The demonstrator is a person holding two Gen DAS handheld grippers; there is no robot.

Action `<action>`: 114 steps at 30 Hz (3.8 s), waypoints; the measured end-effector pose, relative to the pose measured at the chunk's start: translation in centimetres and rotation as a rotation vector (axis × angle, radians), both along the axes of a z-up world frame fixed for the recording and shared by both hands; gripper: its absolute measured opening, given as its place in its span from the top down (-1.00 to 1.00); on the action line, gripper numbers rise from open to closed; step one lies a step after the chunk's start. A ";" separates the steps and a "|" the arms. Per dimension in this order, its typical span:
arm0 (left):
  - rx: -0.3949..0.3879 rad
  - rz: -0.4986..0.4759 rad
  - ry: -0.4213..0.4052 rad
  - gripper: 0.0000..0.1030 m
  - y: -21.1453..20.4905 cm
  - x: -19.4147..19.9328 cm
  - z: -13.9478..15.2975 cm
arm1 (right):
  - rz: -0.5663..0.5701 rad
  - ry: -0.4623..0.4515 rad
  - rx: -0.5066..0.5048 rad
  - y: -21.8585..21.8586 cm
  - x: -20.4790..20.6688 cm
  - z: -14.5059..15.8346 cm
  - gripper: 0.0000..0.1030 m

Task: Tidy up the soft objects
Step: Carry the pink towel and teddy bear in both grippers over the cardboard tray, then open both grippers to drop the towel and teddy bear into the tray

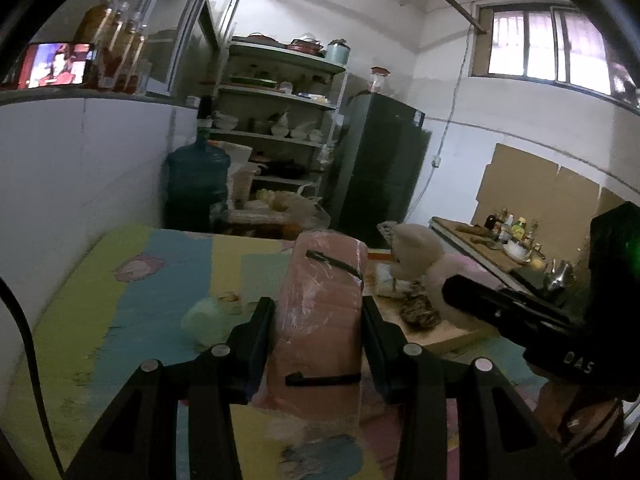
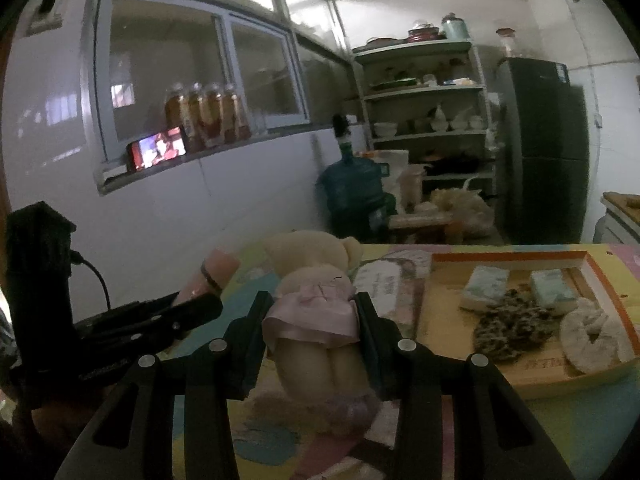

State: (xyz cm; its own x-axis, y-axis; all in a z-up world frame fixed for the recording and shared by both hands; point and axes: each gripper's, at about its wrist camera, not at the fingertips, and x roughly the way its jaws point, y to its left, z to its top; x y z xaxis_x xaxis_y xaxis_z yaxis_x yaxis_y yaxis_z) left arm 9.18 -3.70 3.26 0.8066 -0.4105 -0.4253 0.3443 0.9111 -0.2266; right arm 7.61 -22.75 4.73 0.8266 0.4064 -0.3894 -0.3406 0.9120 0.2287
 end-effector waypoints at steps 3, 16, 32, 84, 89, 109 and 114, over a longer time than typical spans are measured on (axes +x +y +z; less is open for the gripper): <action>-0.018 -0.018 -0.004 0.16 -1.3 -0.1 0.3 | -0.016 -0.007 -0.003 -0.9 0.0 0.3 0.16; -0.028 -0.100 -0.008 0.16 -7.8 0.7 0.7 | -0.141 -0.038 0.056 -6.7 -1.1 0.3 0.16; -0.037 -0.126 0.067 0.16 -15.4 4.4 -0.9 | -0.338 -0.037 0.075 -17.0 -1.7 -1.0 0.16; 0.068 -0.173 0.360 0.13 -29.9 12.1 -10.4 | -0.323 0.239 0.134 -26.9 8.4 -8.1 0.14; 0.050 -0.155 0.356 -0.18 -29.3 11.8 -10.0 | -0.316 0.280 0.159 -27.2 8.9 -8.9 -0.01; 0.020 -0.115 0.140 -0.63 -24.8 6.7 -3.5 | -0.364 0.143 0.320 -27.9 4.5 -7.2 -0.47; 0.031 -0.109 0.087 -0.63 -23.5 5.4 -2.2 | -0.387 0.116 0.288 -26.2 2.8 -6.3 -0.48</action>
State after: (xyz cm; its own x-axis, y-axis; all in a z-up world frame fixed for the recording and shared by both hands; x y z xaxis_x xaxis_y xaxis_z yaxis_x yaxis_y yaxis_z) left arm 14.59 -27.23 1.04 0.7172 -0.4794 -0.5057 0.4220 0.8763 -0.2323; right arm 10.42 -48.98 -1.54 0.8961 0.1831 -0.4043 0.0527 0.8606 0.5065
